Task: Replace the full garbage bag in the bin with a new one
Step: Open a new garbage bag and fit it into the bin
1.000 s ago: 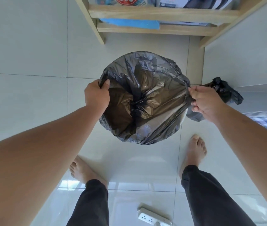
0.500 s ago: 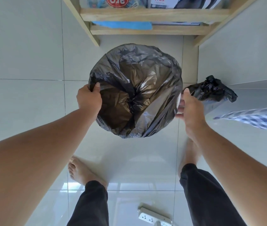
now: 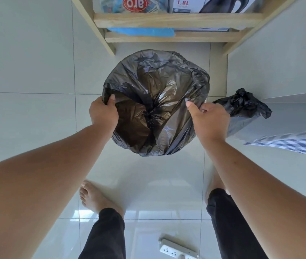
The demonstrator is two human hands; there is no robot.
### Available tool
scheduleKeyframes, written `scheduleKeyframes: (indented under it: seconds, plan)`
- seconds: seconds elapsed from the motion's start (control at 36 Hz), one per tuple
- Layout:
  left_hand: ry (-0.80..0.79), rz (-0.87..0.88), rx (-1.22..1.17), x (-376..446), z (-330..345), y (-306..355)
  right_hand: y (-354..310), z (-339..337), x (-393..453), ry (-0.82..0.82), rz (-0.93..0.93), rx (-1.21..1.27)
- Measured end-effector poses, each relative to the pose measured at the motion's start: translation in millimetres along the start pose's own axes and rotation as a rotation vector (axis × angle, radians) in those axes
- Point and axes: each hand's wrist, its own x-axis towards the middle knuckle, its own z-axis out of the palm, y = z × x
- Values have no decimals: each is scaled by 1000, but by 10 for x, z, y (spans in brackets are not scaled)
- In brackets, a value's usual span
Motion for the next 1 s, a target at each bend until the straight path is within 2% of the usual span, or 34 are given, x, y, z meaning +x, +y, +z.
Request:
scheduleKeyframes:
  seconds: [0.06, 0.17, 0.25, 0.33, 0.47, 0.67, 0.78, 1.0]
  plan:
    - [9, -1, 4, 0, -3, -4, -21, 15, 30, -17, 57, 49]
    - [1, -5, -8, 4, -5, -14, 44, 13, 94, -101, 248, 368]
    - [1, -10, -18, 4, -1, -14, 172, -64, 102, -278, 317, 508]
    - [-1, -18, -27, 4, -5, -22, 285, -155, 65, -454, 444, 837]
    - [-15, -5, -40, -6, -6, -31, 412, -201, 93, -426, 602, 1120]
    - [-23, 22, -16, -44, 17, -29, 519, -115, 207, -518, 664, 1161]
    - [-36, 60, 6, -78, 57, -43, 353, -68, 277, -443, 755, 1190]
    - [-28, 110, 18, -77, 74, -87, 300, 76, 453, -311, 741, 760]
